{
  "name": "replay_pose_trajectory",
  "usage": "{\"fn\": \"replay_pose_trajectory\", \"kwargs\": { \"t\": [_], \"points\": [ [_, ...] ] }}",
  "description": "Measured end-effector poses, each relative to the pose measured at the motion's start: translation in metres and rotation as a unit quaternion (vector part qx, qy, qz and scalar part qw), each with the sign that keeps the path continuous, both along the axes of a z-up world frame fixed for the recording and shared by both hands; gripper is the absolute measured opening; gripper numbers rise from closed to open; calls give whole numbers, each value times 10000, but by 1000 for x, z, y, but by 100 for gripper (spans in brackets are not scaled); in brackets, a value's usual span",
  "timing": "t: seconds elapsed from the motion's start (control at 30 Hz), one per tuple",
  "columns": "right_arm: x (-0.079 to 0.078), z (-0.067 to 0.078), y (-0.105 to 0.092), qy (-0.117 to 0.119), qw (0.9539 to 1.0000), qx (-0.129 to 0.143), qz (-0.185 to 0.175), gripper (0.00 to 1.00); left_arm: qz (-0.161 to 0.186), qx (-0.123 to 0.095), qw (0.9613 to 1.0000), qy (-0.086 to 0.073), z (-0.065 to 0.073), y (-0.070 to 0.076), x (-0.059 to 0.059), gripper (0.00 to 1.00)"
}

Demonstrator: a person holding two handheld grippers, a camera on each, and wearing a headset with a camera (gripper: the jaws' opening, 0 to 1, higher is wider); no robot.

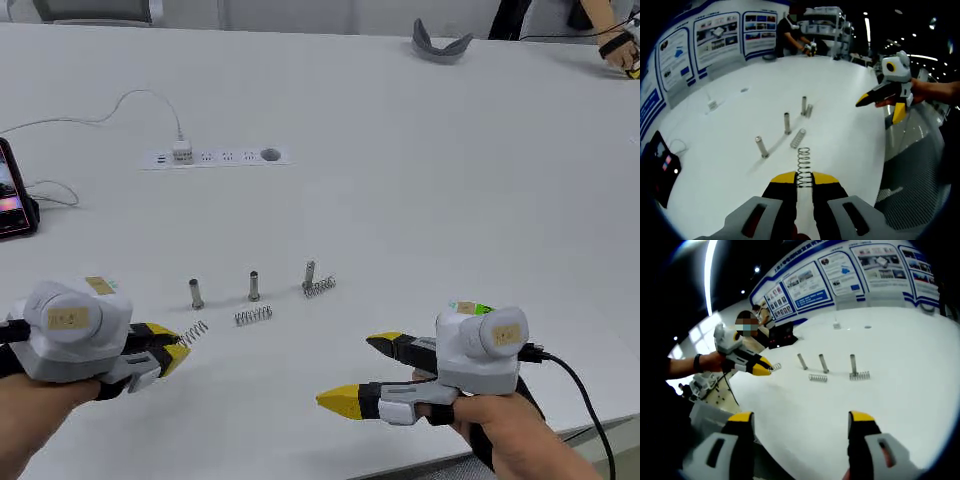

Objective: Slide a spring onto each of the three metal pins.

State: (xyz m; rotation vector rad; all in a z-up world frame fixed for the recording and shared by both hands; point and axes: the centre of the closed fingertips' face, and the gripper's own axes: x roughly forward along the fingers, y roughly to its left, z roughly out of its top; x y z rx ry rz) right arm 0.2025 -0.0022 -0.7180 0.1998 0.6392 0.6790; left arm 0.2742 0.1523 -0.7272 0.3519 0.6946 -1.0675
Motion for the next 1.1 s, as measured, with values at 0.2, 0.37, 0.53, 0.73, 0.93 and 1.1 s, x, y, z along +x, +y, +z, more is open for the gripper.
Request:
{"fn": "replay_pose_trajectory", "kwargs": {
  "t": [0.2,0.37,0.53,0.73,0.93,1.1],
  "points": [
    [2,3,0,-39,10000,50,-24,77,-182,-46,9998,-27,4,-12,-11,10],
    [1,3,1,-51,10000,64,-4,77,-329,-97,9994,-68,8,-24,-17,10],
    [1,6,5,-69,9999,130,11,75,-487,-159,9986,-101,11,-36,-23,10],
    [3,8,7,-92,9998,172,12,74,-666,-217,9974,-137,13,-50,-30,10],
    [4,9,11,-101,9996,258,5,73,-878,-201,9958,-157,12,-64,-38,10],
    [4,13,15,-73,9990,448,-6,71,-1045,-231,9941,-168,14,-77,-44,10]
  ]
}}
